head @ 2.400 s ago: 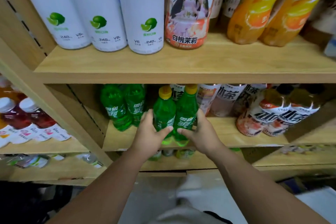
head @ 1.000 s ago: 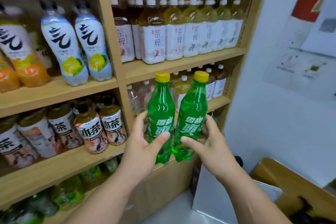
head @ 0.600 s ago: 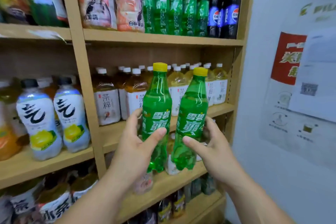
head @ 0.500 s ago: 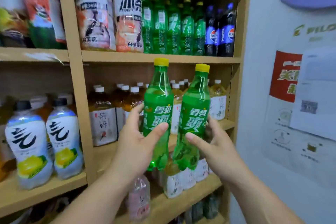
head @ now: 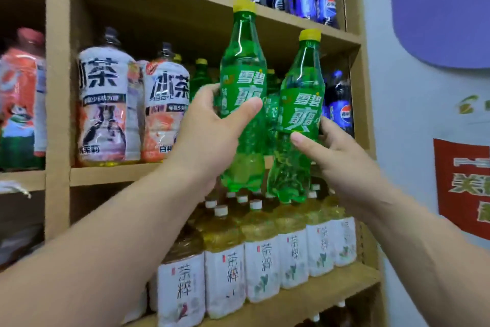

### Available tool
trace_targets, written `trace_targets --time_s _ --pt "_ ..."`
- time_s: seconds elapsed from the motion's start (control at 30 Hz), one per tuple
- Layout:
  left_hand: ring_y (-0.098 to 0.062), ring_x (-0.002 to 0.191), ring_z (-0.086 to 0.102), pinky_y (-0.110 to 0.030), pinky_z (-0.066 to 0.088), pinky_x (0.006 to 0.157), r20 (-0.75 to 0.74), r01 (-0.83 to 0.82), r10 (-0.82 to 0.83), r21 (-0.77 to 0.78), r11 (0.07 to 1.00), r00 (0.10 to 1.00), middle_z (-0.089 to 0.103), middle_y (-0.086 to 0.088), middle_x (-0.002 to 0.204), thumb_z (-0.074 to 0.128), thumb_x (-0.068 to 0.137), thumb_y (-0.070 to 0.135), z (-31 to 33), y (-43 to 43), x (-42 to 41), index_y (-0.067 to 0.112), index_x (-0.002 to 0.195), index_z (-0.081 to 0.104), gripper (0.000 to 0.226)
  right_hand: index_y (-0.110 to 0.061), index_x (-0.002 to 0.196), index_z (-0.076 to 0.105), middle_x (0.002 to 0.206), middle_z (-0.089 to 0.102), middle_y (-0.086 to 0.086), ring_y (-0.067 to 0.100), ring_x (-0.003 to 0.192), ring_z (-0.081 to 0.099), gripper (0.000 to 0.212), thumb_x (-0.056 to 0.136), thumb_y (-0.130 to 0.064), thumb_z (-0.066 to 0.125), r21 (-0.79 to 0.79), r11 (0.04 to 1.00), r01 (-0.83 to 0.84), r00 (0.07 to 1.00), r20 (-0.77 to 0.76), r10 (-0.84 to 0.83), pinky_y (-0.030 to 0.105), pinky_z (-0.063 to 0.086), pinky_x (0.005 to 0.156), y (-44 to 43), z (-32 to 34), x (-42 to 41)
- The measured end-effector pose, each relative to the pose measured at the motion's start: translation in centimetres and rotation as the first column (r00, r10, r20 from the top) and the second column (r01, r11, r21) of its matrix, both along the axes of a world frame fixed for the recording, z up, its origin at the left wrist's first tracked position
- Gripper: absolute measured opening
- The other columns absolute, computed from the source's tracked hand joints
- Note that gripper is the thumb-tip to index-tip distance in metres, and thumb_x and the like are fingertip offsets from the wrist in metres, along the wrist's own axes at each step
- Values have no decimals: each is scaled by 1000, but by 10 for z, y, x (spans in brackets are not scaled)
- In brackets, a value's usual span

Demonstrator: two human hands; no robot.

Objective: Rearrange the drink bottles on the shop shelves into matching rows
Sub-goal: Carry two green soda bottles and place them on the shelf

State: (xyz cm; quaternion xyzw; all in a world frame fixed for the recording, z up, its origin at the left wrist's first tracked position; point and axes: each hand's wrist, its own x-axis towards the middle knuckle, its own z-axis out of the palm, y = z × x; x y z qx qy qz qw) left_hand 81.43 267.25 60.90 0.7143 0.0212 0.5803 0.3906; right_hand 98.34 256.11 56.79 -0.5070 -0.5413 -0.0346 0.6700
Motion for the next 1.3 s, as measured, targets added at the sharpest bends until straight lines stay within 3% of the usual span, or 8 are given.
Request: trace_targets --time_s 0.2,0.43,0.53,0.67,0.9,0.97,1.1,1.3 --pt "-12 97 68 -28 50 65 30 -210 212 -60 976 977 68 5 116 72 93 43 49 12 48 23 134 53 49 -37 154 38 158 47 -5 22 142 49 116 56 -86 76 -13 998 -65 997 42 65 59 44 111 22 57 65" --pt "-4 81 50 -27 38 63 -46 -409 407 -76 909 912 57 8 106 71 94 42 44 30 114 23 134 45 51 -29 138 55 130 69 -4 24 119 68 58 87 -50 75 -28 991 -129 991 19 130 50 55 100 54 67 119" --pt "-9 79 46 -31 37 80 -54 -458 455 -100 883 889 50 11 96 70 95 41 41 35 135 20 144 42 60 -32 145 49 142 63 -4 23 127 63 94 67 -73 79 -49 985 -162 986 24 164 54 52 105 68 69 139" --pt "-23 111 52 -31 35 88 -103 -559 553 -33 829 827 57 -1 136 68 94 49 38 41 148 21 153 36 73 -30 150 47 146 58 -9 16 133 55 75 86 -59 71 -62 984 -165 983 70 169 46 44 114 80 70 142" --pt "-24 155 24 -44 28 120 -258 -588 607 154 794 752 18 1 171 62 96 54 23 55 137 31 165 7 91 -26 160 33 151 52 -2 12 135 47 83 90 -43 77 -97 992 -81 990 110 92 38 41 113 96 53 166" --pt "-24 150 33 -37 36 112 -342 -551 579 183 814 741 16 2 172 64 99 42 21 54 131 36 164 0 92 -29 161 29 151 52 4 18 135 50 90 88 -43 79 -135 989 -60 990 121 76 45 43 114 98 50 173" --pt "-23 82 60 -32 53 71 -435 -517 524 144 844 733 29 -6 164 72 93 26 24 57 121 46 161 5 98 -33 161 26 151 51 12 27 132 56 97 83 -45 83 -186 978 -99 989 92 117 55 47 111 100 52 178" --pt "-21 106 62 -47 61 87 -434 -522 536 163 837 724 45 -2 135 83 83 40 24 58 129 48 159 13 104 -29 156 37 130 54 3 23 123 56 82 88 -39 81 -197 971 -138 986 66 154 54 48 110 101 52 181"
